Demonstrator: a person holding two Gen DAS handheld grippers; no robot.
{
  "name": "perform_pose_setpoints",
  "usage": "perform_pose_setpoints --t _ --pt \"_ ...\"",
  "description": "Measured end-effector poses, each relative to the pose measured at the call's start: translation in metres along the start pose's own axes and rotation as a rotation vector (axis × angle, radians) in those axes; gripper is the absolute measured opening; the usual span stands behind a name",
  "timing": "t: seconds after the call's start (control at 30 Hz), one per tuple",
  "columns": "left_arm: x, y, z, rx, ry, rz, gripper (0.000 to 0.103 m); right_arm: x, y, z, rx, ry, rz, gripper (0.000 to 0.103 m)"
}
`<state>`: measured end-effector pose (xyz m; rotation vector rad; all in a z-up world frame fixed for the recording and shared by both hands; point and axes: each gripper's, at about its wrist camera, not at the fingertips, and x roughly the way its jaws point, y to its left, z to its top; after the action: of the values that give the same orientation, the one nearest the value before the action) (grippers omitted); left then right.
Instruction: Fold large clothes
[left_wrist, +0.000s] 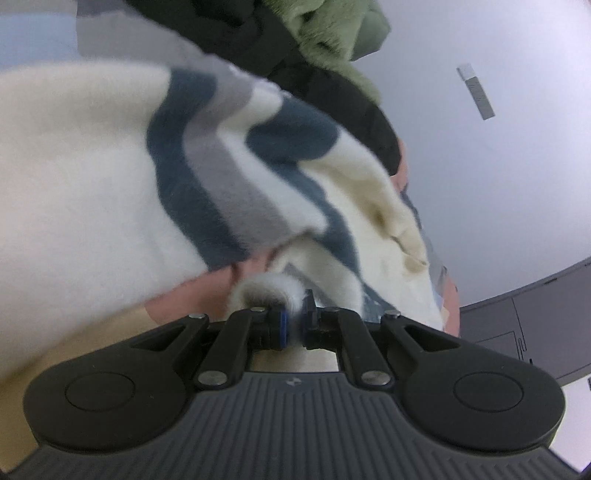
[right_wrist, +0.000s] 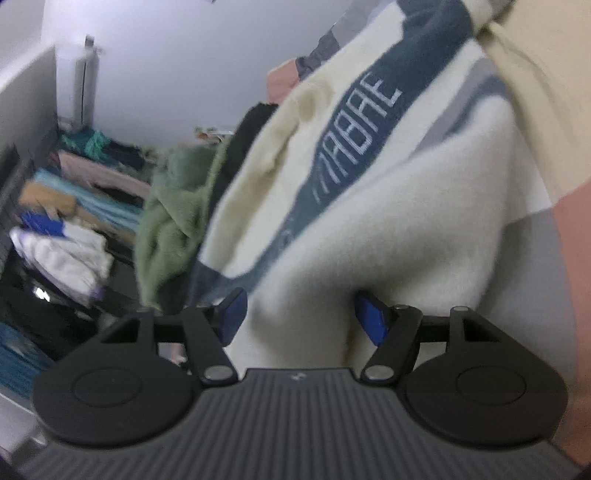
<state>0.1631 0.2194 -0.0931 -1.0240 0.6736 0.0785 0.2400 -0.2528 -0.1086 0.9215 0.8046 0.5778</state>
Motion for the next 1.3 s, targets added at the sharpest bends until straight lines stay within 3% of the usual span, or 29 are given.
perform_pose_setpoints --t 0.1,0.2,0.43,0.6,0.77,0.9,0.97,1.07,1.3 --pt "0.008 0.003 0.0 -0.002 -0.007 -0.003 0.008 0.009 -0.005 0.001 -0.021 0.007 -0.017 0.066" --pt "0.011 0.003 0.001 0.005 -0.01 -0.003 0.008 0.003 -0.009 -0.002 0.034 -0.011 -0.003 0.066" --pt "0.009 0.0 -0.002 0.027 -0.02 0.005 0.008 -0.04 0.0 -0.046 0.107 -0.01 -0.014 0.067" --pt "0.004 -0.002 -0.004 0.032 -0.031 0.009 0.008 -0.048 -0.006 -0.076 0.178 -0.001 -0.078 0.066" --pt "0.003 -0.001 -0.005 0.022 -0.039 0.006 0.008 -0.027 -0.023 -0.084 0.28 0.031 -0.107 0.055" --pt "0.003 -0.002 -0.006 0.022 -0.043 0.006 0.008 -0.014 -0.021 -0.078 0.265 0.014 -0.107 0.052" --pt "0.001 -0.001 -0.006 0.013 -0.044 -0.001 0.008 -0.012 -0.021 -0.076 0.256 0.001 -0.099 0.033" --pt "-0.004 -0.001 -0.006 0.002 -0.046 -0.007 0.008 -0.016 -0.015 -0.074 0.221 -0.01 -0.097 0.023" --pt "-0.045 -0.013 -0.017 0.031 -0.017 -0.061 0.008 -0.075 0.025 -0.064 -0.006 -0.082 -0.119 0.019"
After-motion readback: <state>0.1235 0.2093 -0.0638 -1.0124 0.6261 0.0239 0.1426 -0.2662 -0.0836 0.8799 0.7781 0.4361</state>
